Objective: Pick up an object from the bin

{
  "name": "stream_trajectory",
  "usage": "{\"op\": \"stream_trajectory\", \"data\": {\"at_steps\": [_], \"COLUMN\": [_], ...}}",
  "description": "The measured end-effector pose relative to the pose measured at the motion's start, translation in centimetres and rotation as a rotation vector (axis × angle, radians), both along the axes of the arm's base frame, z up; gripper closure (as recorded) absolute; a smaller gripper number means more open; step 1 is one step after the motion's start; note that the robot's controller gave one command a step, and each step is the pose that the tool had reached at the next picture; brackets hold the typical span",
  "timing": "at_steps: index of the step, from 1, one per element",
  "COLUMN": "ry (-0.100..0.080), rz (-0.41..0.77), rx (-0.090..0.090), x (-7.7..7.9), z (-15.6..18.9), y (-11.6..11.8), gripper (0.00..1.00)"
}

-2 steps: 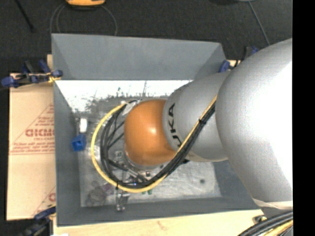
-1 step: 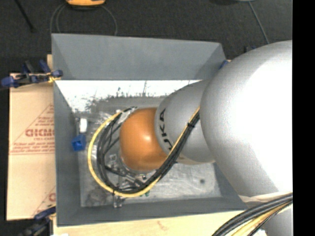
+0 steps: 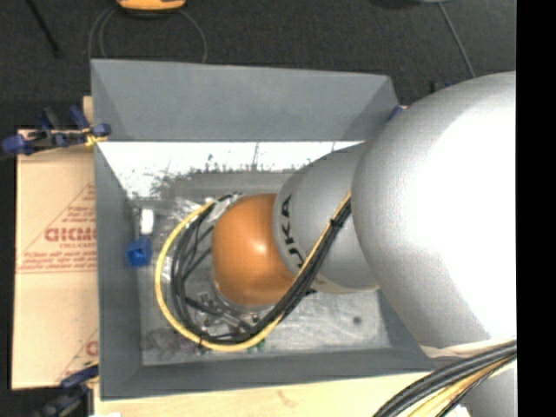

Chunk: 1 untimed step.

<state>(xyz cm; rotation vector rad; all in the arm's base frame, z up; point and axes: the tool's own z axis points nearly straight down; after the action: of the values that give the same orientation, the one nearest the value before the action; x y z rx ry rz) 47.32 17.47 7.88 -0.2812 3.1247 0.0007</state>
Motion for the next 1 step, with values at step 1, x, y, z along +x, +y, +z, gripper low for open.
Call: {"op": "stream_trajectory", "data": {"at_steps": [1], "ry": [-0.009], "rz": [0.184], "rx": [0.000], "x": [5.60], "z": [15.79], "y": [-1.12], "gripper": [1.00]}}
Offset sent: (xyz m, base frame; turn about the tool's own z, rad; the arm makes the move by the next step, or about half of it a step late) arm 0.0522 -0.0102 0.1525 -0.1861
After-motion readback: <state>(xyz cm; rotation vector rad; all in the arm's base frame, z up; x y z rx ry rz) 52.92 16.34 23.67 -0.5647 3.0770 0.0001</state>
